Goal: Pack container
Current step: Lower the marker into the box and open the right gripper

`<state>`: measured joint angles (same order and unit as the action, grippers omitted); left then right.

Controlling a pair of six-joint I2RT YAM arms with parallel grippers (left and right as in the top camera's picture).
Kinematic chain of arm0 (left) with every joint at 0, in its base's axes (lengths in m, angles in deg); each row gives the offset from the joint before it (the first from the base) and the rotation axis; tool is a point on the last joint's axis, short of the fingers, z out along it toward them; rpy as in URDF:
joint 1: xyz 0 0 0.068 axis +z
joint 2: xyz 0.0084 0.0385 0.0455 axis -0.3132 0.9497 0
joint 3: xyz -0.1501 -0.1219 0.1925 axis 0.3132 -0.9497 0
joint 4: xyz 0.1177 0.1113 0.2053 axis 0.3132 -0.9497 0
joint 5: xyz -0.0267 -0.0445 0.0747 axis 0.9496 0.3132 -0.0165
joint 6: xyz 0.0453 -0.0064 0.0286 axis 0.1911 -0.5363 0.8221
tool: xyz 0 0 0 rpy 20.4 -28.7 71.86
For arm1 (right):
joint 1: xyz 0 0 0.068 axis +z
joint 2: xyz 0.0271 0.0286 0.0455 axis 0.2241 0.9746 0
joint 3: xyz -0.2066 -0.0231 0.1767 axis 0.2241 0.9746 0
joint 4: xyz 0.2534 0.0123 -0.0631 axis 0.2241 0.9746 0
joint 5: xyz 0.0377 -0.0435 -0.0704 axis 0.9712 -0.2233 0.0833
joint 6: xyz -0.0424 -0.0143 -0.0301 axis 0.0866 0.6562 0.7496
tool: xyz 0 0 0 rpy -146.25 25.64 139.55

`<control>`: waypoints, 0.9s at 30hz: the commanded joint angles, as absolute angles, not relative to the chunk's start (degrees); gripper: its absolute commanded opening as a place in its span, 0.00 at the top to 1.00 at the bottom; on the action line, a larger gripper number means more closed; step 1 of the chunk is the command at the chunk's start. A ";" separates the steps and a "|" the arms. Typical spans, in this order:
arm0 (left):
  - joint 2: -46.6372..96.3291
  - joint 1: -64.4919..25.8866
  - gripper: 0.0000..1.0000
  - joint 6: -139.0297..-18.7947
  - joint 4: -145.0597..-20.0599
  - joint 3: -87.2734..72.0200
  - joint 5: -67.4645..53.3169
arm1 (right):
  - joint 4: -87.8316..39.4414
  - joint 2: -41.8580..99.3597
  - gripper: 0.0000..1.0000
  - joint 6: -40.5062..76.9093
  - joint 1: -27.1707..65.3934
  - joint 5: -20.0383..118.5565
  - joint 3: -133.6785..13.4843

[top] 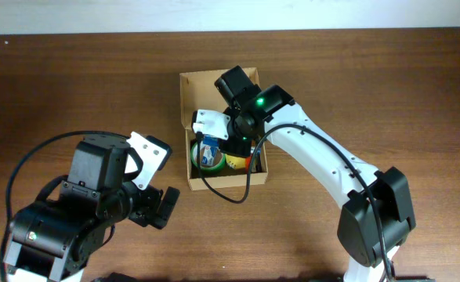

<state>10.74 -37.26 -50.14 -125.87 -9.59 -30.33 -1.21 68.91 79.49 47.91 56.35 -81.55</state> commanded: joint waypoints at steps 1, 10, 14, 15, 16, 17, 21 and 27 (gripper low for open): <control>10.74 -37.32 0.00 -49.20 -125.76 -8.59 -29.52 | -1.67 68.08 0.96 79.97 47.91 57.12 -81.27; 10.74 -37.32 0.00 -49.20 -125.76 -8.59 -29.52 | -2.92 68.15 0.96 79.90 47.82 57.14 -81.24; 10.74 -37.32 0.00 -49.20 -125.76 -8.59 -29.54 | -3.70 69.00 0.76 79.88 47.82 57.07 -81.24; 10.74 -37.32 0.00 -49.20 -125.76 -8.59 -29.52 | -3.73 69.07 0.60 79.88 47.82 57.09 -81.24; 10.74 -37.32 0.00 -49.20 -125.76 -8.59 -29.52 | -3.70 69.07 0.57 79.88 47.82 57.09 -81.27; 10.74 -37.32 0.01 -49.20 -125.76 -8.59 -29.52 | -3.68 69.07 0.54 79.86 47.82 57.09 -81.27; 10.74 -37.32 0.00 -49.20 -125.76 -8.59 -29.54 | -3.00 69.04 0.52 79.62 47.82 57.07 -81.27; 10.74 -37.32 0.00 -49.20 -125.76 -8.59 -29.54 | -2.74 68.78 0.57 77.48 47.82 57.09 -81.70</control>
<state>10.74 -37.26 -50.14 -125.87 -9.59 -30.33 -3.00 68.91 79.75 47.91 56.35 -81.55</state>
